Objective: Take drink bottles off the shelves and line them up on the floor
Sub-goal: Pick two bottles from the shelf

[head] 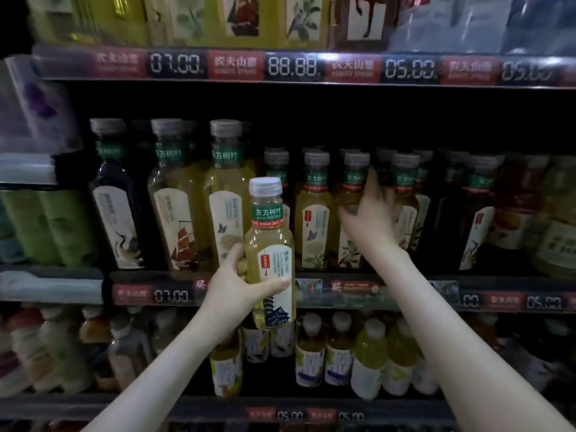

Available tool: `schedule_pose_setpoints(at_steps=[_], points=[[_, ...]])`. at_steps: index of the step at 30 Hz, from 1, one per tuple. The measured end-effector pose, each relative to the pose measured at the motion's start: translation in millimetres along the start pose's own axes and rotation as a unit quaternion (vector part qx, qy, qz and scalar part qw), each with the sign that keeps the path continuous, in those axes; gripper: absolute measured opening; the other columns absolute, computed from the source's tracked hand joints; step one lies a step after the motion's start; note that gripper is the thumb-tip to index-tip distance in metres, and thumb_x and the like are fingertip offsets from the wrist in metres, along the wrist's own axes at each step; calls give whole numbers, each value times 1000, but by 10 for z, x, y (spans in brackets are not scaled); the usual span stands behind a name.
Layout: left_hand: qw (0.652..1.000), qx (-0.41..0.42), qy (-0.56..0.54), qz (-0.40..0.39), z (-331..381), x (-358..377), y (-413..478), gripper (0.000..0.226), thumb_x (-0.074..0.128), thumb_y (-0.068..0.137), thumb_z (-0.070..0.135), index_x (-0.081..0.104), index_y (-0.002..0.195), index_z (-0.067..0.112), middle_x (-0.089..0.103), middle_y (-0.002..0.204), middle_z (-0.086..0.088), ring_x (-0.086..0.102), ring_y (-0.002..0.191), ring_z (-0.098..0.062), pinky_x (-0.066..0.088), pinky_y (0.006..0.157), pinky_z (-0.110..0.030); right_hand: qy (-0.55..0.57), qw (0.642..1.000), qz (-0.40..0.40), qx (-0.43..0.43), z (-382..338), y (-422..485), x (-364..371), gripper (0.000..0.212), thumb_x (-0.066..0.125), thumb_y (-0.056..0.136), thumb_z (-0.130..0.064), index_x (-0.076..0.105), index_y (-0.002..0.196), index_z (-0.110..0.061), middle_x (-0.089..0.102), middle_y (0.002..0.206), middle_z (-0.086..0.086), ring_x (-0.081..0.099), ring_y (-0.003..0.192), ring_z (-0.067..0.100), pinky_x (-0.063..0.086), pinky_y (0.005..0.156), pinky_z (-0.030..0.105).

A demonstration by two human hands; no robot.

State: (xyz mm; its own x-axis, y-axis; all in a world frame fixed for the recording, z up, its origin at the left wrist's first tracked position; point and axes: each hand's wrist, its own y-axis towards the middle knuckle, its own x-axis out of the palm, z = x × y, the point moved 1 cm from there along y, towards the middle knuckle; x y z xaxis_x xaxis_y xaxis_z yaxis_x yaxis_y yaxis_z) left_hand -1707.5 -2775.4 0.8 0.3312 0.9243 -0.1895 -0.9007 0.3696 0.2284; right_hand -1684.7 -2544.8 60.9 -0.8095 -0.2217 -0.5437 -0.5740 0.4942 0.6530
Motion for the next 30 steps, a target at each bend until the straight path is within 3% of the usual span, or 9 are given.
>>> schedule_pose_setpoints(at_steps=[3,7,11,15,18,20,26,30], points=[[1000,11,-10,-12,-6,58,-15,59,87,61,24,51,105,40,69,99,13,66,91,-2,54,80,-25,-13,1000,11,10,-15,26,3,77,63,86,-37,22,148,-15,35,144,11,24,134,30,23,107,39],[999,18,-37,-15,68,244,-68,69,87,55,33,53,115,33,69,102,11,66,95,-5,55,81,-30,48,997,39,-44,-24,-153,-153,70,72,77,-34,39,134,-12,45,127,9,36,123,23,23,99,26],[997,31,-65,1,206,460,-156,71,85,52,36,55,116,31,70,103,10,66,97,-7,53,84,-33,165,982,-60,-66,-1,-472,-333,68,78,76,-25,41,132,-18,49,127,-2,48,116,10,42,94,25],[995,64,-72,14,355,646,-271,54,85,64,22,57,110,25,72,97,7,68,89,-7,55,81,-34,154,978,-64,-123,149,-690,-482,62,80,75,-18,46,127,-13,47,118,-8,47,112,3,40,94,15],[994,81,-73,16,466,730,-374,53,83,64,20,56,109,25,72,93,9,69,85,-4,55,73,-28,216,969,-47,-111,301,-844,-715,60,82,73,-13,43,118,-23,47,107,-16,44,100,-18,33,87,-2],[993,92,-77,7,537,806,-401,56,82,60,23,55,109,26,72,94,9,70,85,-6,54,71,-27,227,966,-21,-123,419,-874,-923,65,83,70,-17,41,119,-26,47,109,-22,42,101,-25,32,88,-3],[993,93,-64,-30,723,1317,-353,59,80,54,35,54,107,31,72,96,11,69,87,-4,54,73,-29,223,971,-4,-83,830,-802,-1612,58,86,65,-16,48,107,-32,54,98,-21,51,91,-22,38,77,-2],[992,96,-58,-55,784,1771,-309,54,82,59,33,54,105,35,71,92,18,67,84,1,52,67,-21,216,976,20,-26,1247,-739,-1969,48,85,66,-13,54,98,-29,58,91,-19,55,84,-20,40,71,-1]])
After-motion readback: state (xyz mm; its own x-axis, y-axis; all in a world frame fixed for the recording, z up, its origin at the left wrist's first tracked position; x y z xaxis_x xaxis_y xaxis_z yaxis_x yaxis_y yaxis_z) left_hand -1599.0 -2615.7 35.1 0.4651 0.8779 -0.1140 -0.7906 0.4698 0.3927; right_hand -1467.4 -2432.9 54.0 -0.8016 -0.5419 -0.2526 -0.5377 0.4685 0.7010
